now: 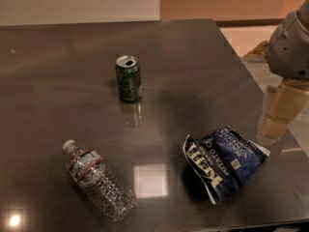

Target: Move blue chip bag near water bottle

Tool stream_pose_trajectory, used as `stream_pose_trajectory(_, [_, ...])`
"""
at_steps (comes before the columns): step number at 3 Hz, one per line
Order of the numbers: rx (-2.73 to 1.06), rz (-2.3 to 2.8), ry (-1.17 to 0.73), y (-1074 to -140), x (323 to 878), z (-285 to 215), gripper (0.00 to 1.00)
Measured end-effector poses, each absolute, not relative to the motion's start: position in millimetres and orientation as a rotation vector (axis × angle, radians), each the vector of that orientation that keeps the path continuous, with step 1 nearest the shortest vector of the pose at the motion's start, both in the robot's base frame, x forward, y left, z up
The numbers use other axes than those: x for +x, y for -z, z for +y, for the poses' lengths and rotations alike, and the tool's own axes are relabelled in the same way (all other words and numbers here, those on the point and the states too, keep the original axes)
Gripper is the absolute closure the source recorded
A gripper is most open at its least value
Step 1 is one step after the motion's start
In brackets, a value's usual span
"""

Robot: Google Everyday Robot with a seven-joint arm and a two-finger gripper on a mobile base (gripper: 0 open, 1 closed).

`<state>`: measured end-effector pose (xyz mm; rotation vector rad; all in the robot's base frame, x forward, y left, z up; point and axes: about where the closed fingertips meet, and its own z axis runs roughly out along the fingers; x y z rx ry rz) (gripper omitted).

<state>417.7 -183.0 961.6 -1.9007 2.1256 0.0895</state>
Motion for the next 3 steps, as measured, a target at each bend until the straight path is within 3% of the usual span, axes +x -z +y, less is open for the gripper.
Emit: stream_pose_trajectory(3, [-2.117,1.978,-0.245,-893.3,355.5,-148.8,0.0])
